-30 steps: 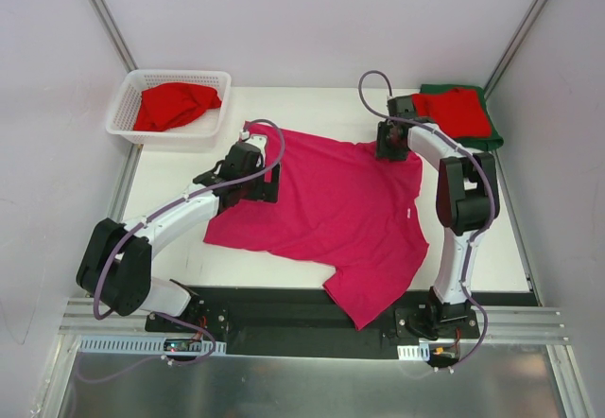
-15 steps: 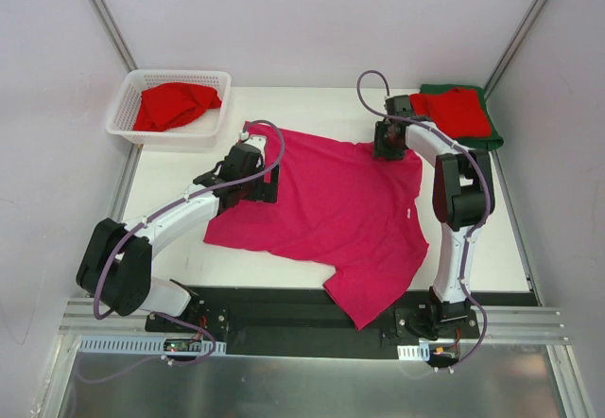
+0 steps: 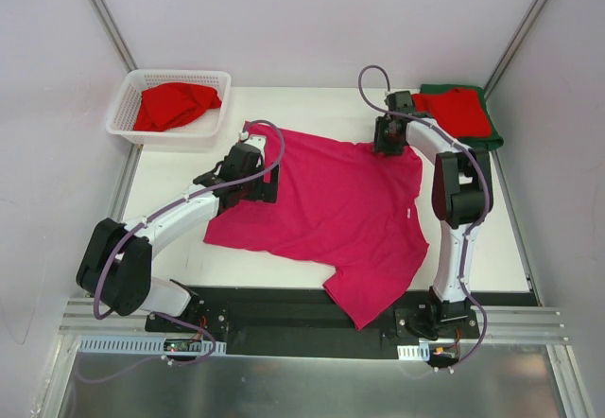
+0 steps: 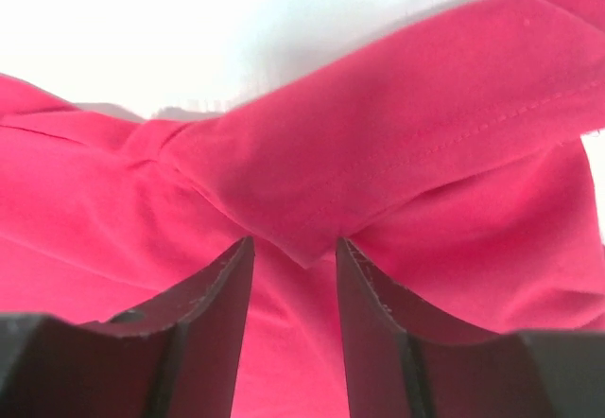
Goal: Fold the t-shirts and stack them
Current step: Flatten out the tshirt
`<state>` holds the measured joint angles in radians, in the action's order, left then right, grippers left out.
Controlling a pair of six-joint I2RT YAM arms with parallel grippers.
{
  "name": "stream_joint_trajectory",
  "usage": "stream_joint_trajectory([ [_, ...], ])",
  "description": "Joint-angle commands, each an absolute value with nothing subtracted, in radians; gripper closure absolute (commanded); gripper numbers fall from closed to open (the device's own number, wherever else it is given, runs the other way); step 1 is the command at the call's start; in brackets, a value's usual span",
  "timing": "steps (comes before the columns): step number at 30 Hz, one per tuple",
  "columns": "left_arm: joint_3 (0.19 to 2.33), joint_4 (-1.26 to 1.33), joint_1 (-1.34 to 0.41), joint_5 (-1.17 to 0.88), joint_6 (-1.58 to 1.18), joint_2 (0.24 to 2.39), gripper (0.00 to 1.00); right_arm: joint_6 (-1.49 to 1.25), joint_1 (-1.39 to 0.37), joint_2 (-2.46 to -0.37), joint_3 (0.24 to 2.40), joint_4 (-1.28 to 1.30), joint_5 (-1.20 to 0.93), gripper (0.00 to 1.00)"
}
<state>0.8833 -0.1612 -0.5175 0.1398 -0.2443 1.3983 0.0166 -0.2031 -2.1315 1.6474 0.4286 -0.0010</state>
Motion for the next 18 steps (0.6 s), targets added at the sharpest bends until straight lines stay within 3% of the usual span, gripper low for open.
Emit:
stream_joint_trajectory([
  [1, 0.871, -0.144, -0.528, 0.161, -0.250, 1.364, 0.04, 0.026, -0.198, -2.149, 1.695, 0.454, -0.032, 0.60],
  [11, 0.865, -0.143, -0.529, 0.170, -0.249, 1.361, 0.05, 0.029, -0.196, -2.164, 1.715, 0.471, -0.037, 0.66],
  [17, 0.861, -0.141, -0.528, 0.173, -0.247, 1.361, 0.05, 0.031, -0.193, -2.163, 1.713, 0.472, -0.038, 0.80],
  [18, 0.861, -0.140, -0.529, 0.173, -0.247, 1.362, 0.05, 0.032, -0.195, -2.163, 1.713, 0.474, -0.040, 0.86],
])
